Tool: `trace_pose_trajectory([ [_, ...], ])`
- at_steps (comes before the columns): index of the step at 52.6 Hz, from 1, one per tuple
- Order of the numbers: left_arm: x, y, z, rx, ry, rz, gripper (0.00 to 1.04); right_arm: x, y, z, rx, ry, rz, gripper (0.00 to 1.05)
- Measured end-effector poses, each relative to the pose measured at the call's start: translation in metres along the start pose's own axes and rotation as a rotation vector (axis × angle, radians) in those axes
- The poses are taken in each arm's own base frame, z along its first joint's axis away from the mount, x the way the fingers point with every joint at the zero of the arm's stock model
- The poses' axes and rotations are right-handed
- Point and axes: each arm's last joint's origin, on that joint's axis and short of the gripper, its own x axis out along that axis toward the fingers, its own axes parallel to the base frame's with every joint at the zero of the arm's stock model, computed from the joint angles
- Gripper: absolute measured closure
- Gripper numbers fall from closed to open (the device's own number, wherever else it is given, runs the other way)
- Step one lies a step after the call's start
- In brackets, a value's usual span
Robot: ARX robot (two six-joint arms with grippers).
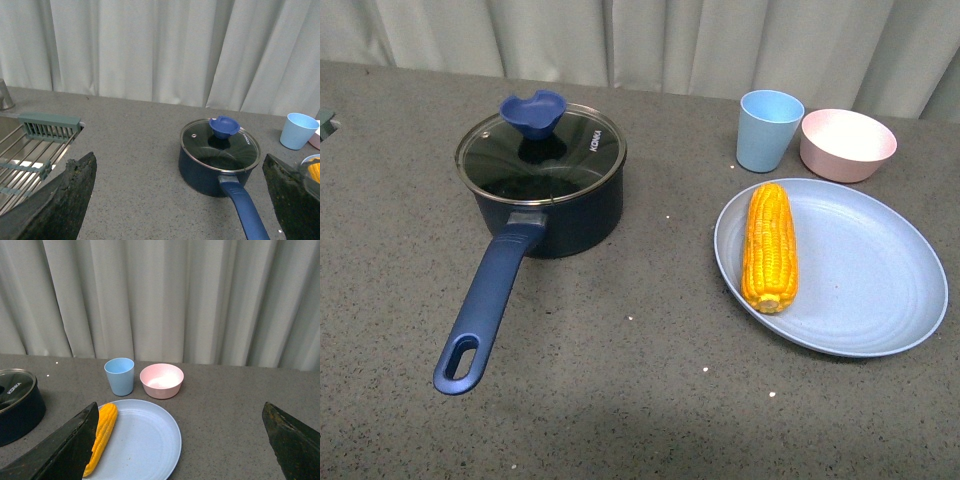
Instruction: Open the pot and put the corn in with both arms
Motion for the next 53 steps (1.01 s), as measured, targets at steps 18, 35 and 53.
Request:
trace_pose_trajectory([
  [18,0.0000,0.0000,0.0000,0.000,0.000,0.000,0.06,0.0000,0.0000,0.0000,0.000,0.000,0.000,0.09],
  [35,0.0000,0.0000,0.0000,0.000,0.000,0.000,0.06,0.0000,0.0000,0.0000,0.000,0.000,0.000,0.09],
  [53,0.0000,0.0000,0.0000,0.000,0.000,0.000,0.06,0.0000,0.0000,0.0000,0.000,0.000,0.000,0.09],
])
